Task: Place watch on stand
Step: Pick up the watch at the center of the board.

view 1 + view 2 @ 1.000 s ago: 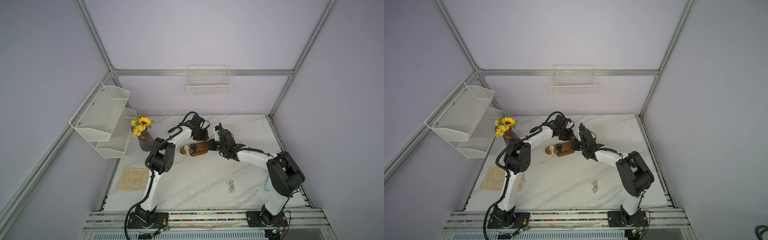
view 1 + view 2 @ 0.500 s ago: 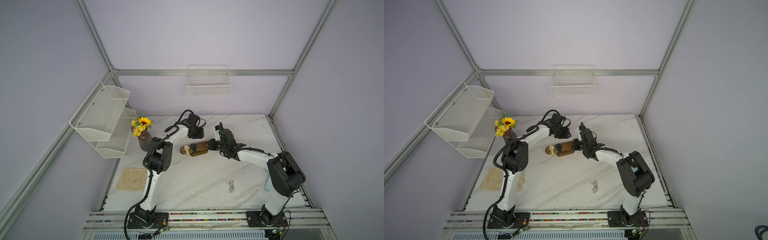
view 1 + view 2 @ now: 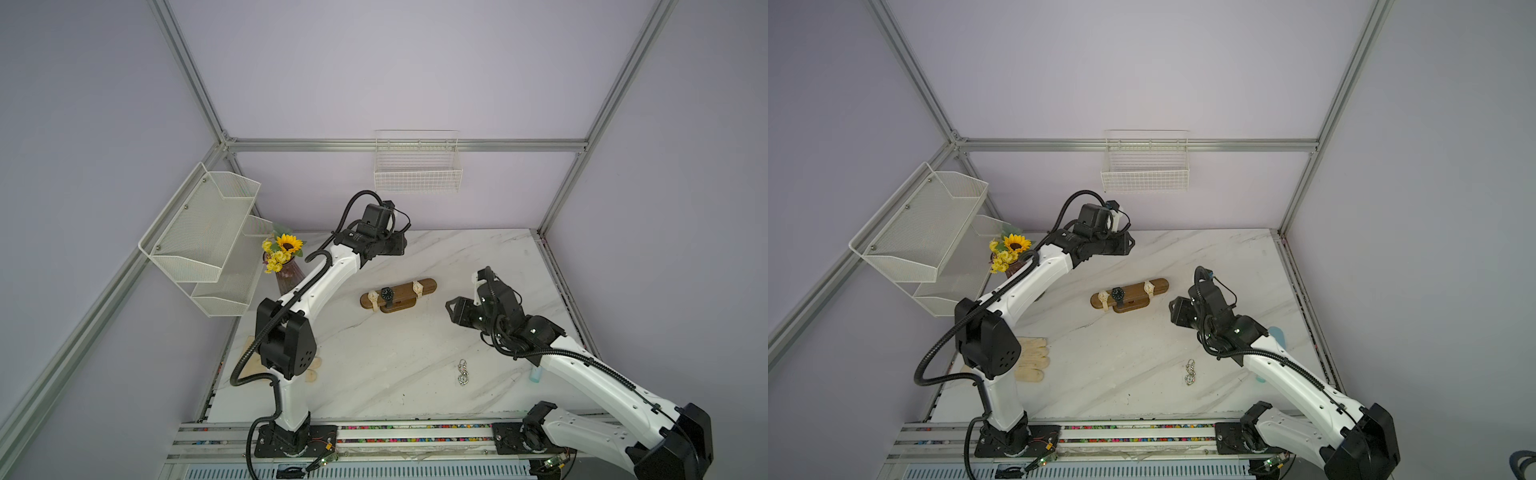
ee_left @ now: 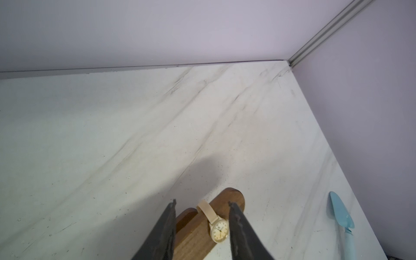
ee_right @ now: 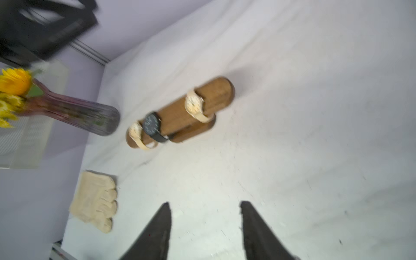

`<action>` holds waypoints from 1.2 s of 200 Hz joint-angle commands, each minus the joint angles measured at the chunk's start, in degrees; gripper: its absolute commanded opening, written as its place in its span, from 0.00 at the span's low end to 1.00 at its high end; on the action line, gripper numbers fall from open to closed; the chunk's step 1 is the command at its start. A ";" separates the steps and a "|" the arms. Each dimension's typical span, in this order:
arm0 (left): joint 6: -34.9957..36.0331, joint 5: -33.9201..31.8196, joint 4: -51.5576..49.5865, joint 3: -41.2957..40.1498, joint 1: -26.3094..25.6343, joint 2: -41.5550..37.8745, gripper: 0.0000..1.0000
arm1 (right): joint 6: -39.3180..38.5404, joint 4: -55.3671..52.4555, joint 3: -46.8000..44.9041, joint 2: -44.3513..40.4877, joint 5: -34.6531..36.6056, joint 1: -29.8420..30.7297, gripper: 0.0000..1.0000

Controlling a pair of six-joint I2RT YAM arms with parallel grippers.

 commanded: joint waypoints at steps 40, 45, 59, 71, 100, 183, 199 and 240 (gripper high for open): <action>-0.95 1.75 1.58 -13.04 -6.13 -9.18 0.40 | 21.33 -16.72 -10.10 2.00 -1.05 8.32 0.62; -1.01 1.75 1.78 -14.02 -6.19 -9.78 0.40 | 21.83 -15.74 -10.93 1.71 -1.64 8.40 0.61; -1.53 1.47 2.28 -16.26 -6.34 -11.16 0.40 | 22.36 -13.78 -12.52 0.20 -1.85 8.48 0.58; -1.80 1.81 2.63 -17.37 -6.37 -11.74 0.40 | 22.95 -12.11 -13.58 -1.00 -1.72 8.51 0.51; -2.33 4.10 2.84 -18.20 -6.34 -11.00 0.40 | 24.27 -6.17 -16.87 -2.44 -1.62 8.27 0.32; -3.05 4.81 2.96 -19.04 -6.35 -9.08 0.40 | 20.99 2.16 -22.44 -0.82 -3.37 1.27 0.23; -3.31 5.46 3.00 -18.85 -6.36 -8.24 0.40 | 19.49 3.97 -23.36 -0.61 -4.99 -1.05 0.21; -3.76 6.67 2.99 -18.23 -6.35 -6.78 0.39 | 17.51 7.91 -23.67 1.43 -6.65 -2.32 0.19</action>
